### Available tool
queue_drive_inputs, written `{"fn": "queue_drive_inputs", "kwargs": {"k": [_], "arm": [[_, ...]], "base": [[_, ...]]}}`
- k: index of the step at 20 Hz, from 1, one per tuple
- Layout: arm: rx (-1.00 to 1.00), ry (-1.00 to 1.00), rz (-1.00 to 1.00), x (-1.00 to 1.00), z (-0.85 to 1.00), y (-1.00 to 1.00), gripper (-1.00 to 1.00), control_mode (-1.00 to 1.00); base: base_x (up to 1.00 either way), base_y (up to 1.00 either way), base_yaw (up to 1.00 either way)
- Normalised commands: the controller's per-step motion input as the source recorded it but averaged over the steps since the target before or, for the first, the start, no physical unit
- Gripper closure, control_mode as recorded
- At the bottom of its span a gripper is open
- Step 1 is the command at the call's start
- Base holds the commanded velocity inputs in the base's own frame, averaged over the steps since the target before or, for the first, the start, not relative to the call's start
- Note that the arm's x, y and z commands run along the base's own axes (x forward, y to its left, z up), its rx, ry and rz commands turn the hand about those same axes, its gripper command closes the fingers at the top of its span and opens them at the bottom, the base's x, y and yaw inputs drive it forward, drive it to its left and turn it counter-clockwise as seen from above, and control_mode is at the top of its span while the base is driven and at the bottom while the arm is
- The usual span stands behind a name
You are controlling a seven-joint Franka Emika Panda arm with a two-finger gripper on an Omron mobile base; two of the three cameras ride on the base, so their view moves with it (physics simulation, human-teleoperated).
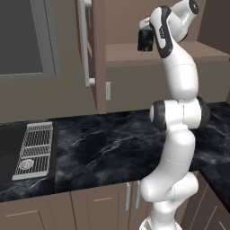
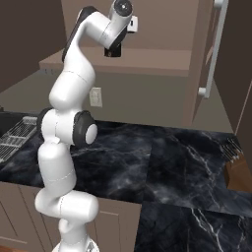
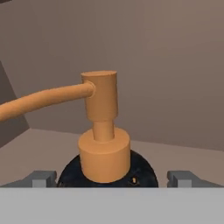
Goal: Open the cabinet. Pick the soap dispenser and place it next to the sink. Then close the cabinet.
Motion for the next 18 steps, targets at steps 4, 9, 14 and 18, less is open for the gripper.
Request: {"fn": "queue_drive_inputs", "kwargs": {"k": [4,9,14,18], "arm": [[0.0,0.0,0.0,0.0,0.0,0.0,1.0,-1.0],[0.0,0.0,0.0,0.0,0.0,0.0,1.0,-1.0],[0.0,0.0,0.0,-0.06,0.0,0.0,1.0,-1.0],[0.0,0.0,0.0,-0.18,0.0,0.0,1.0,-1.0]], "base": [[0.0,0.0,0.0],[0.0,0.0,0.0],[0.0,0.0,0.0],[0.0,0.0,0.0]]}}
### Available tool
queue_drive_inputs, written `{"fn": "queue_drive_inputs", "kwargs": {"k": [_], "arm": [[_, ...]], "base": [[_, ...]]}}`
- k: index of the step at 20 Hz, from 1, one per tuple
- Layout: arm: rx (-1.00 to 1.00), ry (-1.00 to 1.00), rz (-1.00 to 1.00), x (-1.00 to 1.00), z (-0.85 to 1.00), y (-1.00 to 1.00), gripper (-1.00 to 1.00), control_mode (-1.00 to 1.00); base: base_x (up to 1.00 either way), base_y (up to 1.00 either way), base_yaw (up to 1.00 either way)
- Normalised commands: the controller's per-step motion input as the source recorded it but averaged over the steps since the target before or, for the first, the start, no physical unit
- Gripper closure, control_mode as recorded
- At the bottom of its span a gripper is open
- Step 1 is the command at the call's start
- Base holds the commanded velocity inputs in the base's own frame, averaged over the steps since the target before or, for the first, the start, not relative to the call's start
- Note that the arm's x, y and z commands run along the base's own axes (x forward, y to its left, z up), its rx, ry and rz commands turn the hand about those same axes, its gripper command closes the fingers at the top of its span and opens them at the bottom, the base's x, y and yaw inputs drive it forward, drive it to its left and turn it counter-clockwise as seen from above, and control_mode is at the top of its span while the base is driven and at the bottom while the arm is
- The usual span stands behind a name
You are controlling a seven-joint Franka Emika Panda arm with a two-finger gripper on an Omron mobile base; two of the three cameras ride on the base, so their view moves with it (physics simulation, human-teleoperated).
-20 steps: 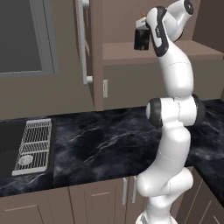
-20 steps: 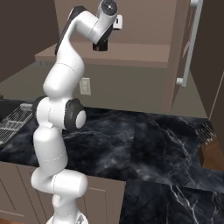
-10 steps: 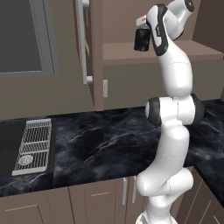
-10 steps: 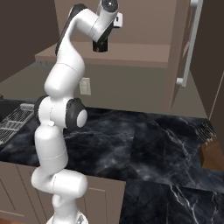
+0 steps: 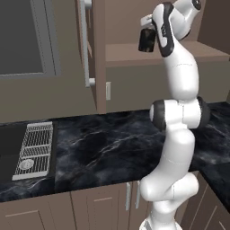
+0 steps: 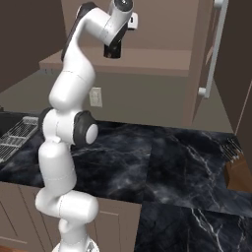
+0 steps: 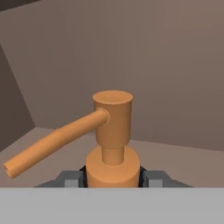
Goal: Open the cabinet. Pick the soap dispenser and place it next to the sink. Then close the cabinet.
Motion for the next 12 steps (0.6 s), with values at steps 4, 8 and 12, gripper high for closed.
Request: {"fn": "queue_drive_inputs", "kwargs": {"k": [4,8,12], "arm": [[0.0,0.0,0.0,-0.5,0.0,0.0,1.0,-1.0],[0.0,0.0,0.0,-0.48,0.0,0.0,1.0,-1.0],[0.0,-0.02,0.0,-0.46,0.0,0.0,1.0,-1.0]], "base": [[0.0,0.0,0.0],[0.0,0.0,0.0],[0.0,0.0,0.0]]}}
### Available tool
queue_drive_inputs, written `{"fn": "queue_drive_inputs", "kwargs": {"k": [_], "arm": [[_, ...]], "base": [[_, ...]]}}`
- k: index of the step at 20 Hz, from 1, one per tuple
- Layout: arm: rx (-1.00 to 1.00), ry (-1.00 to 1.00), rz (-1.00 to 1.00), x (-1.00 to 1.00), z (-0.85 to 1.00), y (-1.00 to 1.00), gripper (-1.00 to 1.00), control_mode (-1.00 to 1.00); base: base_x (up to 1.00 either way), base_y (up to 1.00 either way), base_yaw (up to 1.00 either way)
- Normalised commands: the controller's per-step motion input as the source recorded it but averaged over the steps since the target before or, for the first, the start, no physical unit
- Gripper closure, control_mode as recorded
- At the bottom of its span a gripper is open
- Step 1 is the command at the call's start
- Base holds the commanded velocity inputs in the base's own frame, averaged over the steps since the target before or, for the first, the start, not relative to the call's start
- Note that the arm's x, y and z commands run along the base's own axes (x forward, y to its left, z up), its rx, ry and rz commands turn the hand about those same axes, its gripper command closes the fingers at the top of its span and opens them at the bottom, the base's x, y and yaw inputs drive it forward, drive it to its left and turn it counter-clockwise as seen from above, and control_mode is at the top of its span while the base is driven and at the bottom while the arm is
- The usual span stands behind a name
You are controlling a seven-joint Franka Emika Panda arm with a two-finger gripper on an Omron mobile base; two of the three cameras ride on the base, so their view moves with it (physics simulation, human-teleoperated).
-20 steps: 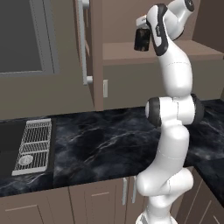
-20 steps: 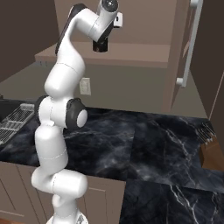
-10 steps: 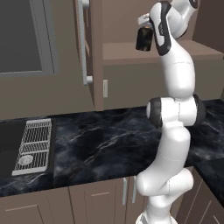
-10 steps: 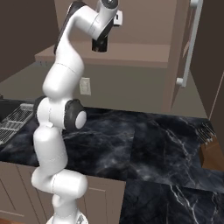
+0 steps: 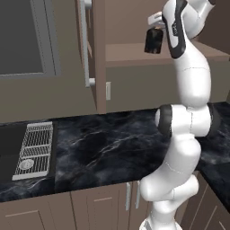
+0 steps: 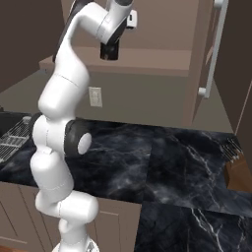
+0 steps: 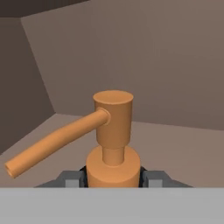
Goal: Open the cabinet. Pick the soap dispenser and place it next to the sink. Then close the cabinet.
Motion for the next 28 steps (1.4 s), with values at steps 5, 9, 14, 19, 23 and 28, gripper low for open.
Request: {"fn": "queue_drive_inputs", "kwargs": {"k": [5,9,14,19,23,28], "arm": [[0.0,-0.1,0.0,-0.82,0.0,0.0,1.0,-1.0],[0.0,-0.08,0.0,-0.96,-0.02,0.0,1.0,-1.0],[0.0,-0.08,0.0,-1.0,-0.26,0.0,1.0,-1.0],[0.0,-0.08,0.0,-1.0,-0.23,0.01,1.0,-1.0],[0.0,-0.03,0.0,-1.0,-0.45,0.1,1.0,-1.0],[0.0,0.0,0.01,-0.99,-0.53,0.25,1.0,-1.0]], "base": [[0.0,0.0,0.0],[0.0,0.0,0.0],[0.0,0.0,0.0],[0.0,0.0,0.0],[0.0,0.0,0.0],[0.0,0.0,0.0]]}}
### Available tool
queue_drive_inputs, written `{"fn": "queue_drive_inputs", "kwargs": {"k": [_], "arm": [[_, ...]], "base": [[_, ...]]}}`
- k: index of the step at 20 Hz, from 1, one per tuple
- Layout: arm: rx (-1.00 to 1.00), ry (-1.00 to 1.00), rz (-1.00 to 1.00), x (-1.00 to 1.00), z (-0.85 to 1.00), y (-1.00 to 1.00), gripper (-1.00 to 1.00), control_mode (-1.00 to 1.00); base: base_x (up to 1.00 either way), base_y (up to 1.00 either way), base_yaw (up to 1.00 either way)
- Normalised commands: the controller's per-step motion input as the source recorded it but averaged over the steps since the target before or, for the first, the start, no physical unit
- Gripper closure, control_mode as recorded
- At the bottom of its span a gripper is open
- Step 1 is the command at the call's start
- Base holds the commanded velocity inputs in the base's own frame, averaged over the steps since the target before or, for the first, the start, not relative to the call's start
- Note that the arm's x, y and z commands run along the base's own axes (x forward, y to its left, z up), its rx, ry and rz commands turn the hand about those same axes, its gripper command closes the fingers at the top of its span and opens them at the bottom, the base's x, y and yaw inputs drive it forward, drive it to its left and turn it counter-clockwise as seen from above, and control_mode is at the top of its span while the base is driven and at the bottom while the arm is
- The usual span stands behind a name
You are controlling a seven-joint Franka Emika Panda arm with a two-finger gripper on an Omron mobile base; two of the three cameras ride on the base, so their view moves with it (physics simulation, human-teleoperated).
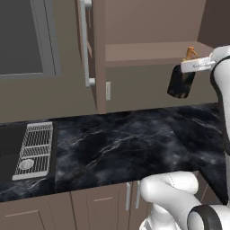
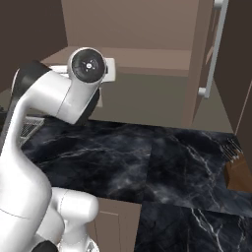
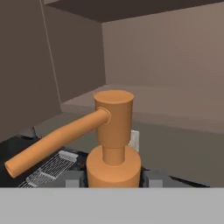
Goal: Open the cabinet. Pick the soap dispenser and place it next to the sink. Then close the cabinet.
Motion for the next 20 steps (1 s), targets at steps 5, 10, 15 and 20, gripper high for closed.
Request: {"fn": "queue_drive_inputs", "kwargs": {"k": [5,10,15,20], "arm": [[0.0,0.0,0.02,-0.88,-0.41,0.4,1.0,-1.0],[0.0,0.0,0.02,-0.62,-0.42,0.56,1.0,-1.0],[0.0,0.0,0.03,-0.09,-0.49,0.69,1.0,-1.0],[0.0,0.0,0.04,0.01,-0.49,0.63,1.0,-1.0]], "base": [[0.0,0.0,0.0],[0.0,0.0,0.0],[0.0,0.0,0.0],[0.0,0.0,0.0]]}}
